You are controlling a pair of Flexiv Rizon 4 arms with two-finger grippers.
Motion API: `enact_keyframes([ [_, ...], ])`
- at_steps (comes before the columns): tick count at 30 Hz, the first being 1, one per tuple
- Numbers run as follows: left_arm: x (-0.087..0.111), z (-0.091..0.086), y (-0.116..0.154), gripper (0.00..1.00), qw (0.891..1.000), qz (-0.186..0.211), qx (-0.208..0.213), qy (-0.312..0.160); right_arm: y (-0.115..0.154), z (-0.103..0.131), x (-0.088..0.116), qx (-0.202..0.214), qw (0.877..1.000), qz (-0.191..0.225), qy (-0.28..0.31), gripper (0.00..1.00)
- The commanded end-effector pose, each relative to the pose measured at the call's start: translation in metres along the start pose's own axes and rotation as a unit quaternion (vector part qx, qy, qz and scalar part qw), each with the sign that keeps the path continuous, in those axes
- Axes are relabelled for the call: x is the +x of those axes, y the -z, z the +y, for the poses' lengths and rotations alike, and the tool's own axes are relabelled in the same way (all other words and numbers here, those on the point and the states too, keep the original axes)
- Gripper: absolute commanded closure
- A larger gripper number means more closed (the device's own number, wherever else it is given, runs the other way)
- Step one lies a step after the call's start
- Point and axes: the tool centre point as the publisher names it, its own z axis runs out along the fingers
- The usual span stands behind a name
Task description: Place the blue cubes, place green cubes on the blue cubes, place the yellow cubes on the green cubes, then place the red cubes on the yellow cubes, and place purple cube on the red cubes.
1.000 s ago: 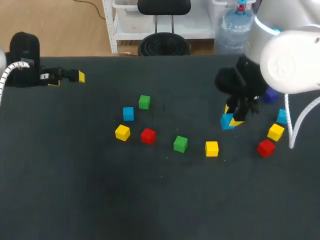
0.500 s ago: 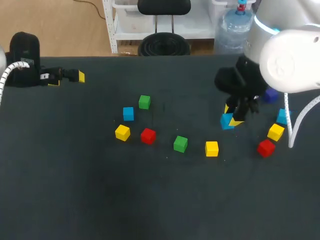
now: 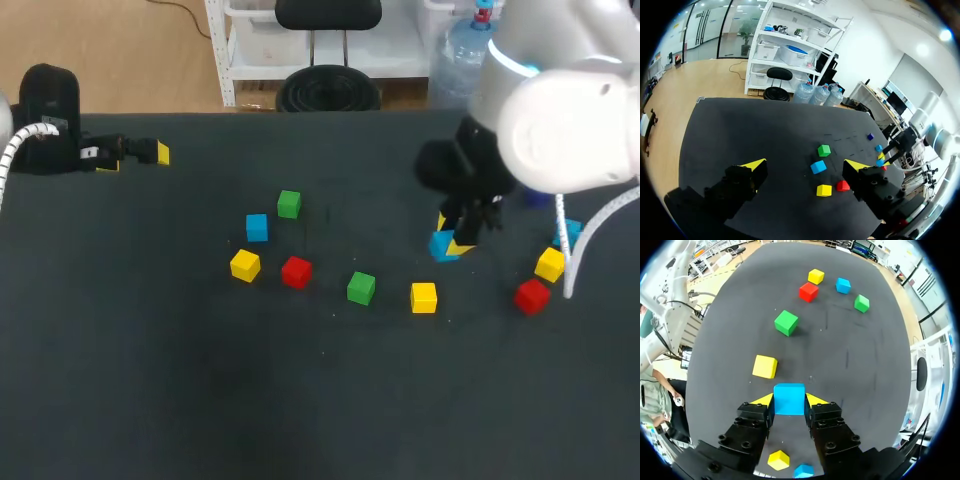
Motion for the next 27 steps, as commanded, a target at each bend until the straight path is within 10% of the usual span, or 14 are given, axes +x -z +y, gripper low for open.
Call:
enact_keyframes([
  [1,0.0,0.001,-0.001,0.0,1.0,-0.002,0.002,0.0,-0.009,-0.013,-0.011,-0.005,1.0,0.002,-0.006,1.0],
  [27,0.0,0.001,-0.001,0.0,1.0,-0.002,0.002,0.0,-0.036,-0.059,-0.071,0.02,1.0,0.017,-0.017,1.0],
])
